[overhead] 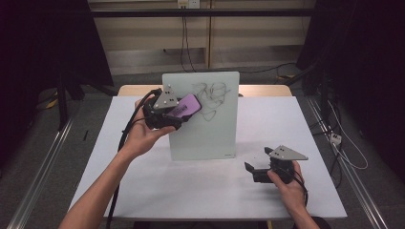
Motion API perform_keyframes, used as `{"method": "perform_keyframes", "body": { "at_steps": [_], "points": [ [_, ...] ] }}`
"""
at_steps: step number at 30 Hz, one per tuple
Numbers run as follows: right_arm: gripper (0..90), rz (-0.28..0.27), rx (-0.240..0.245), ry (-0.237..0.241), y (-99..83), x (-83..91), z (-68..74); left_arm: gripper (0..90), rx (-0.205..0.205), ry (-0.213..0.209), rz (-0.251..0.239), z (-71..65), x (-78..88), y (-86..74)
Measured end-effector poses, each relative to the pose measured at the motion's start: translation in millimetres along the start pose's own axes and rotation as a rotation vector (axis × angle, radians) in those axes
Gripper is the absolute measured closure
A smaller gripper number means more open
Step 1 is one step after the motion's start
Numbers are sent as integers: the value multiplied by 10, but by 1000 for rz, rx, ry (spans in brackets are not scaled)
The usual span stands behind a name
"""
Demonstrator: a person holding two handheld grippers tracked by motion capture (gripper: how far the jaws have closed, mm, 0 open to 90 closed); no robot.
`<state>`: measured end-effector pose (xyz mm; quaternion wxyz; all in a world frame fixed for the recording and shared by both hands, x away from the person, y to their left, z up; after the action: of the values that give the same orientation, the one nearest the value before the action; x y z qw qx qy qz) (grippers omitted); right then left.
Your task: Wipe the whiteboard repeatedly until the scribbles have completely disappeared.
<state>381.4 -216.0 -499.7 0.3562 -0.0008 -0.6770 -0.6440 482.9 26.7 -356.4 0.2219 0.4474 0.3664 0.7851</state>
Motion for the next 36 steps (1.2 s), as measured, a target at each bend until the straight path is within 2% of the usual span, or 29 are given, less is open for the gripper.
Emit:
{"method": "perform_keyframes", "body": {
  "at_steps": [4,13,20,23,25,33,36],
  "points": [
    [55,0,-1,1,0,0,-3,411,2,16,-8,32,18,34],
    [55,0,0,2,-1,-2,-6,410,36,63,-47,321,198,213],
    [55,0,-1,2,0,-2,-6,410,54,93,-76,457,292,277],
    [55,0,1,2,-1,-2,-7,410,49,96,-70,431,271,255],
    [55,1,1,2,-1,-2,-6,410,25,97,-52,396,247,228],
    [55,2,2,1,-2,-8,-4,409,-5,66,4,182,129,50],
    [55,1,3,2,0,-6,5,409,-6,52,11,123,96,1]
  ]
}}
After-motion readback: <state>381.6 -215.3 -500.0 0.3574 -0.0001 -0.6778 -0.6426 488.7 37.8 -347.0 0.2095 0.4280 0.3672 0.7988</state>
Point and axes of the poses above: each handheld gripper's, and its own axes: x roughly backward along the jaws, y roughly out of its top, z roughly to its left, the point moved 10 cm from there along -x, roughly forward along the jaws, and after that the axes turned 3 degrees about -x, right-handed, at the moved point
